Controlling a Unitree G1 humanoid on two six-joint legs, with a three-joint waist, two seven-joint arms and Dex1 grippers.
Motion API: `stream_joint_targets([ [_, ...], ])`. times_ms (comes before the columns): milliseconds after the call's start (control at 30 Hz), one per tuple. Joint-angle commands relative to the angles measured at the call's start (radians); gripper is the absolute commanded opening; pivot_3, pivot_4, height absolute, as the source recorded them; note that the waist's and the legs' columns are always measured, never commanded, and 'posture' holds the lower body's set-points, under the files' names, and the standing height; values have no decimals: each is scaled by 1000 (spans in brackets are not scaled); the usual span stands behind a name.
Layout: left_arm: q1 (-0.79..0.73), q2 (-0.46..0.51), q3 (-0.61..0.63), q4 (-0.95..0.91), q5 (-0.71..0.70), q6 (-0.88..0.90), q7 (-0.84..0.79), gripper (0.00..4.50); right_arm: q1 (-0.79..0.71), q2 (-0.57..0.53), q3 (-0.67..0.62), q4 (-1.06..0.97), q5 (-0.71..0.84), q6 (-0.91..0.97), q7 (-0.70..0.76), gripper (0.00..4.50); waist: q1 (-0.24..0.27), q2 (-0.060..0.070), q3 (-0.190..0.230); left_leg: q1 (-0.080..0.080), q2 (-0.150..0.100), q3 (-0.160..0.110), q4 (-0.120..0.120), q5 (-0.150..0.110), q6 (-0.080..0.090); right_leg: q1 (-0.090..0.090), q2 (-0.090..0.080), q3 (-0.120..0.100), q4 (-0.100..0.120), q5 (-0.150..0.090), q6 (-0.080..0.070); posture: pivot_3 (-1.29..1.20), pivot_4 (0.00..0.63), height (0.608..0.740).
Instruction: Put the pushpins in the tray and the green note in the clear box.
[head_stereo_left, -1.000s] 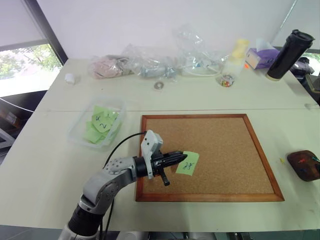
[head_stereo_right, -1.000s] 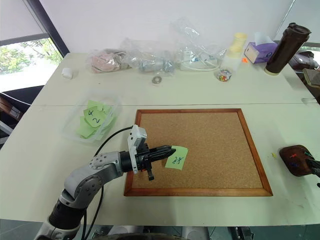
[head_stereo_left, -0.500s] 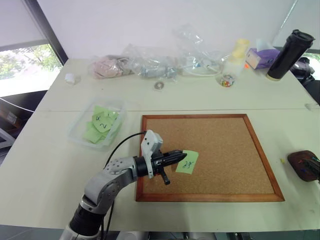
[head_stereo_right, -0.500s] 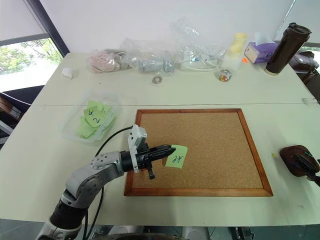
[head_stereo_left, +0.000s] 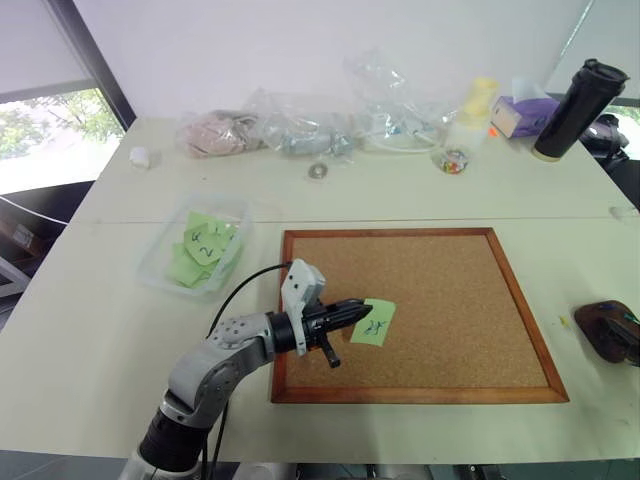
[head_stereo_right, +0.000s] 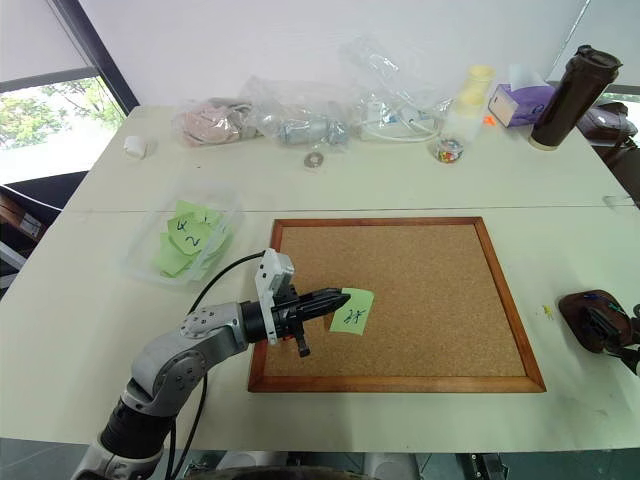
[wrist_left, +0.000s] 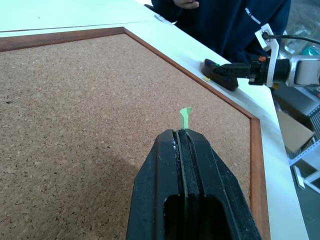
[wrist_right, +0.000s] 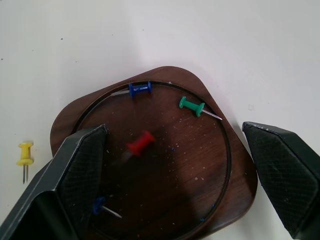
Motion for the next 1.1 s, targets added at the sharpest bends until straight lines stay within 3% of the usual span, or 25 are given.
stream_joint_targets([
  [33, -12, -7, 2, -46, -9, -1, 11, 0, -9, -23, -45, -26, 30, 8, 2, 4471, 1, 0, 0, 0, 0, 0, 0, 0, 0, 0, 0, 0, 0, 0, 0, 0, 150, 730],
  [267, -27, -11, 9, -42, -21, 13, 21, 0, 12, -73, -100, -250, 175, 194, 63, 4471, 1, 2, 1, 0, 0, 0, 0, 0, 0, 0, 0, 0, 0, 0, 0, 0, 150, 730],
  [433, -75, 0, 25, -24, -22, 29, 6, 0, 46, -155, -48, -511, 319, 347, 194, 4471, 1, 2, 1, -1, 0, 0, 0, 0, 0, 0, 0, 0, 0, 0, 0, 0, 150, 730],
  [633, -126, 42, 55, -11, -28, 43, -18, 0, 4, -210, 130, -735, 397, 373, 278, 4471, 2, 1, 1, -1, 0, 0, 0, 0, 0, 0, 0, -1, 0, 0, 0, 0, 150, 730],
  [900, -207, 148, 157, -39, -65, 83, -44, 0, -201, -208, 426, -790, 344, 285, 314, 4471, 1, -4, 4, -1, 1, -1, 1, 0, 0, -1, 0, -3, 0, 0, 0, 0, 150, 730],
  [1100, -280, 261, 414, -36, -161, 163, 34, 0, -341, -156, 567, -756, 311, 237, 317, 4471, -1, -7, 6, -2, 1, -2, 1, 0, 0, -2, 0, -3, 0, 0, 0, 0, 150, 730],
])
